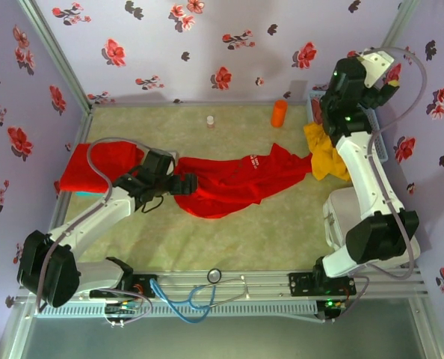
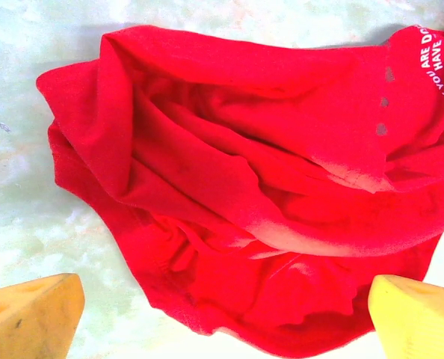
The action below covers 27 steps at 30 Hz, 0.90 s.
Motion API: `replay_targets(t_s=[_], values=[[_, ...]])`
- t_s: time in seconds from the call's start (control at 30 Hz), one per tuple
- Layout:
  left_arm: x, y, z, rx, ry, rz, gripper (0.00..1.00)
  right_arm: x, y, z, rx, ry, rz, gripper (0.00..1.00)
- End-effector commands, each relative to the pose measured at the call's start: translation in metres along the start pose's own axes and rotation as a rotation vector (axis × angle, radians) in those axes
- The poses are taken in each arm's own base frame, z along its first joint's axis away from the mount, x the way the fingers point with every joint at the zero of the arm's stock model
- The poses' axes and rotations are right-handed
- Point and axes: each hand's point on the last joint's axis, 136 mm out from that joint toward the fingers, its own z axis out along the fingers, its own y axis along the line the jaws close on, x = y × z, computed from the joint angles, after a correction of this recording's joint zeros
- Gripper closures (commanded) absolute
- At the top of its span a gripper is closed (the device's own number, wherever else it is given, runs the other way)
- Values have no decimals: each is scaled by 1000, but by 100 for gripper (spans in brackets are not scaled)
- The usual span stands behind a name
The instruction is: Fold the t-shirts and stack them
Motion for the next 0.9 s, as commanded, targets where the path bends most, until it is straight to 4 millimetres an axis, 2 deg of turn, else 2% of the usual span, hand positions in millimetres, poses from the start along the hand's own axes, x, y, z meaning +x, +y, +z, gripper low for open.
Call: replay_targets(t_s=[0.0,0.13,0.3,0.4,0.53,0.7,0.73,0.8,0.87], values=[[1,2,5,-11,16,-10,2,9,11,-34,-130,54,-25,17],[3,8,9,-37,49,-12,1,52,25,-74,-300,174,-93,18],[16,24,16,-76,104,-84,5,142,31,-112,-489,463,-126,25],[25,27,21,-75,130,-121,13,195,37,-130,-572,608,-169,26],[33,26,27,-63,155,-156,14,255,40,-152,-662,763,-191,24],[23,20,33,-37,138,-161,15,297,41,-172,-711,913,-198,21],[16,16,34,-25,128,-144,18,305,43,-177,-732,944,-201,20],[3,7,35,-12,131,-80,32,319,42,-181,-734,988,-218,17],[-8,-6,38,-3,149,31,35,330,38,-181,-709,1013,-229,15]])
